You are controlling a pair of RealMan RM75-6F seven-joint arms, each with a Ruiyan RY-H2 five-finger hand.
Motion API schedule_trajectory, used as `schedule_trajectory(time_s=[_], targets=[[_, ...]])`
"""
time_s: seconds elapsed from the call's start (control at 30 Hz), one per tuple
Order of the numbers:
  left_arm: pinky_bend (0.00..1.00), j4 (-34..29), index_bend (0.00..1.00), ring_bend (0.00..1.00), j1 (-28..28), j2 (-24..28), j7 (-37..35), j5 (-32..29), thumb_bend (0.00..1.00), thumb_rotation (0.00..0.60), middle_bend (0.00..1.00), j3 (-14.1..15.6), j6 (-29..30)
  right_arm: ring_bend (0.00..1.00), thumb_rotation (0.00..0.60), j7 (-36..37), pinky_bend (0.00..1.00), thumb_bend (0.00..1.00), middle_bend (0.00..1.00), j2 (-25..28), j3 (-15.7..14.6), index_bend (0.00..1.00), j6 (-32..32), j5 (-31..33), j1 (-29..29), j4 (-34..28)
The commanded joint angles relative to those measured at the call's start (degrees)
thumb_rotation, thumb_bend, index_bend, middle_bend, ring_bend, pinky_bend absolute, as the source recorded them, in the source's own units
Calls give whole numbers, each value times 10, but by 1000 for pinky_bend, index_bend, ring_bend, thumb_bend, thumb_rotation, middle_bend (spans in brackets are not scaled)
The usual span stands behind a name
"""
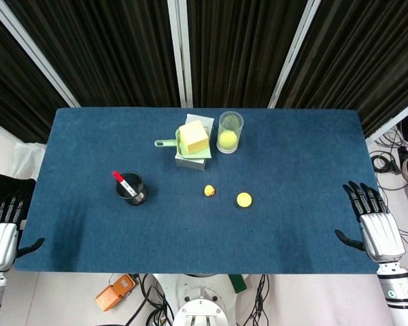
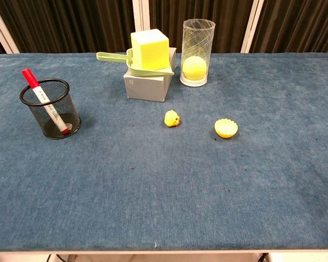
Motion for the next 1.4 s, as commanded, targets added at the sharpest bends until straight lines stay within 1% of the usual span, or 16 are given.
schedule_trajectory(time_s=[0.03, 0.13, 0.23, 0.33, 0.4, 0.5, 0.53, 0.57, 0.67, 0.8, 0.9, 1.0, 1.1, 1.23, 1.4], targets=[[0, -2, 47, 0, 0, 2, 1, -3, 12, 600, 0, 0, -4, 1, 600, 1, 119, 282, 90, -3, 3, 0, -11, -2, 2, 0], [0, -4, 46, 0, 0, 5, 4, -1, 12, 600, 0, 2, -4, 1, 600, -5, 119, 282, 90, 0, 7, 0, -34, -6, 12, -6], [0, -5, 47, 0, 1, 6, 3, 0, 12, 600, 0, 2, -1, 2, 600, -24, 131, 282, 90, 11, 18, 0, -74, -11, 40, -29], [0, -5, 46, 0, 2, 6, 0, 0, 12, 600, 0, 2, 2, 2, 600, -61, 147, 283, 90, 19, 42, 2, -142, 0, 88, -64], [0, -4, 46, 0, 3, 6, -1, 1, 12, 600, 0, 3, 2, 2, 600, -88, 163, 283, 90, 8, 72, 18, -215, 33, 140, -80], [0, -3, 46, 0, 4, 6, -1, 2, 12, 600, 0, 4, 3, 8, 600, -120, 181, 283, 90, -26, 108, 49, -304, 90, 207, -76], [0, -2, 46, 0, 4, 5, -2, 2, 12, 600, 0, 5, 3, 10, 600, -141, 185, 283, 90, -45, 121, 57, -341, 118, 237, -68], [0, -1, 46, 0, 6, 5, -3, 2, 12, 600, 0, 6, 4, 12, 600, -157, 188, 283, 90, -61, 130, 59, -365, 139, 258, -60], [0, 3, 46, 0, 11, 3, -8, -2, 12, 600, 0, 7, 7, 21, 600, -215, 201, 284, 90, -116, 150, 61, -424, 215, 322, -20], [0, 11, 46, 0, 17, 2, -13, -10, 12, 600, 0, 9, 6, 33, 600, -284, 213, 300, 90, -189, 160, 76, -463, 318, 395, 45], [0, 17, 46, 0, 21, 0, -18, -14, 12, 600, 0, 9, 6, 44, 600, -311, 225, 302, 90, -235, 160, 108, -477, 375, 437, 93], [0, 21, 46, 0, 22, -1, -20, -17, 12, 600, 0, 9, 5, 53, 600, -329, 234, 302, 90, -273, 157, 142, -488, 419, 473, 136], [0, 23, 47, 0, 22, -1, -22, -19, 12, 600, 0, 7, 4, 64, 600, -342, 245, 305, 90, -301, 153, 194, -496, 453, 504, 169], [0, 27, 46, 0, 22, -2, -24, -22, 12, 600, 0, 6, 2, 76, 600, -356, 254, 315, 90, -331, 145, 261, -500, 481, 533, 202], [0, 35, 46, 0, 25, -4, -29, -25, 12, 600, 0, 7, 0, 87, 600, -369, 264, 347, 97, -356, 129, 380, -496, 509, 559, 234]])
